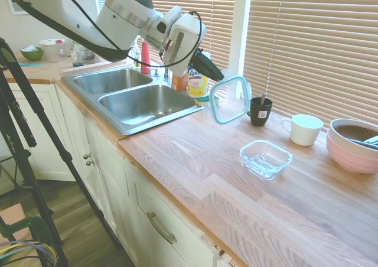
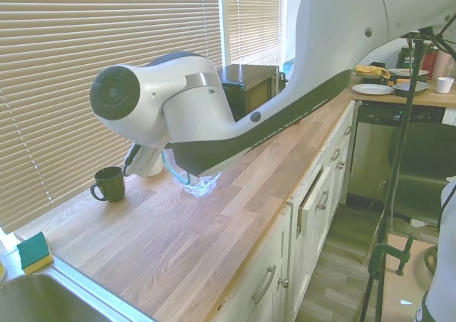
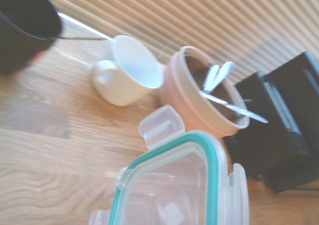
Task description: Uncover the lid of the food container
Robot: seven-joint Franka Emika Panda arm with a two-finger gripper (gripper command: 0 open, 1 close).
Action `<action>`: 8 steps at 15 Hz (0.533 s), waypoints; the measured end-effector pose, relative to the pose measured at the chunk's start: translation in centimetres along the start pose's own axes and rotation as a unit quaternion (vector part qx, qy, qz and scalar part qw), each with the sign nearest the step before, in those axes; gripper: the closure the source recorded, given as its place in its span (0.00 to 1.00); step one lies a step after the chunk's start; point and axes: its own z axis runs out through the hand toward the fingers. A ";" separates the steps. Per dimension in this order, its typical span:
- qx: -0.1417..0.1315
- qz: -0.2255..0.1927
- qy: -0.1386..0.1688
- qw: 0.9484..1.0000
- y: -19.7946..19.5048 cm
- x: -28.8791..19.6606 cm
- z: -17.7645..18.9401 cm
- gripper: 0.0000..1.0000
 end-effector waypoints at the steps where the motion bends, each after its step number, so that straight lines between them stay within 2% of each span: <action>1: 0.019 0.015 -0.028 0.999 -0.3 -0.1 -0.3 1.00; 3: 0.049 0.044 -0.091 0.994 -0.3 0.1 0.1 1.00; 4: 0.061 0.057 -0.123 0.989 -0.1 0.3 0.8 1.00; 6: 0.082 0.079 -0.193 0.975 0.7 0.2 2.6 1.00; 8: 0.103 0.098 -0.259 0.956 2.0 0.0 4.3 1.00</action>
